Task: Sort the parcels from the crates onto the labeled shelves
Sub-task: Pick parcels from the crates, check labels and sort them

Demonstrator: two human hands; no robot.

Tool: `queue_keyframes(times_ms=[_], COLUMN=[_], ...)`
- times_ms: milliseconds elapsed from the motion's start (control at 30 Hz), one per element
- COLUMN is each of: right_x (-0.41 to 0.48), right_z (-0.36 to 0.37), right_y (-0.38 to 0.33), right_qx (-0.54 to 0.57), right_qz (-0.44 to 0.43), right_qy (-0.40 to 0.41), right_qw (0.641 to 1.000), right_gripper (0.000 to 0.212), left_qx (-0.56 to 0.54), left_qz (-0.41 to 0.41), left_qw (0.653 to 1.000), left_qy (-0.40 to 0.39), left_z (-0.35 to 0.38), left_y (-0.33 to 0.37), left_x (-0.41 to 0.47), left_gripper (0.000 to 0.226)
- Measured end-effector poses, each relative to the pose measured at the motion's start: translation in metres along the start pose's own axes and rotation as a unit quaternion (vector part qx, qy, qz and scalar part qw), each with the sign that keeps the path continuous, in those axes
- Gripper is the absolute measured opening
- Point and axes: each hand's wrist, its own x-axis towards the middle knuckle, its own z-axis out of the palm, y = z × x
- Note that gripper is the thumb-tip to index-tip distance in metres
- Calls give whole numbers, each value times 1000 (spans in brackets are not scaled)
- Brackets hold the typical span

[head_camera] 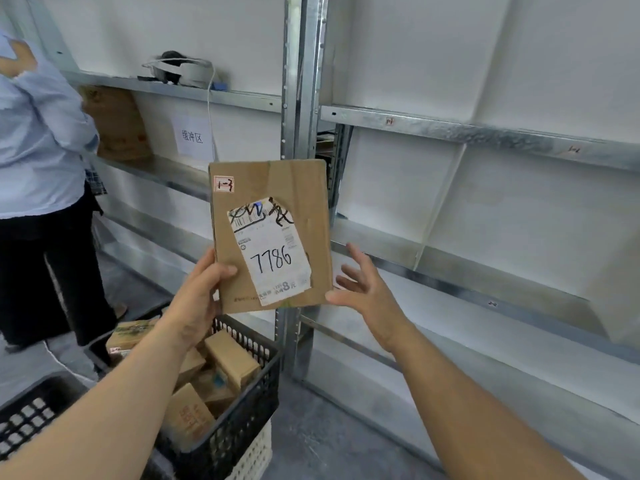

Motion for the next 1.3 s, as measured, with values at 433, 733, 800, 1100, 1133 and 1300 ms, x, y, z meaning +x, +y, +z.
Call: queue_keyframes(times_ms=[433,733,800,1100,1133,1300], right_x=[-58,-79,-84,-110,-112,-129], right_z=[-113,-194,-217,-341,-356,-422], right_y=[-18,-14,-14,-37,-41,-59], right_qx=[-51,-62,-61,-101,-107,-150], right_qz=[-35,-55,-62,-75,-74,-63], right_qy=[33,152,178,283,290,333], right_qw=[998,985,980,951,948,929], right_gripper=[88,88,85,86,85,90], left_qx=[31,81,112,216,232,299], left_qz=[2,6,14,178,198,277], left_qw=[987,961,950,939,931,889], left_qy=[-155,-263,-290,-199,-201,-211], left_z=[133,224,247,375,391,467], left_y=[-22,-22,-21,-22,-24,-30], left_x=[16,49,58,100,105,128], left_gripper=[78,71,71,59,58,65])
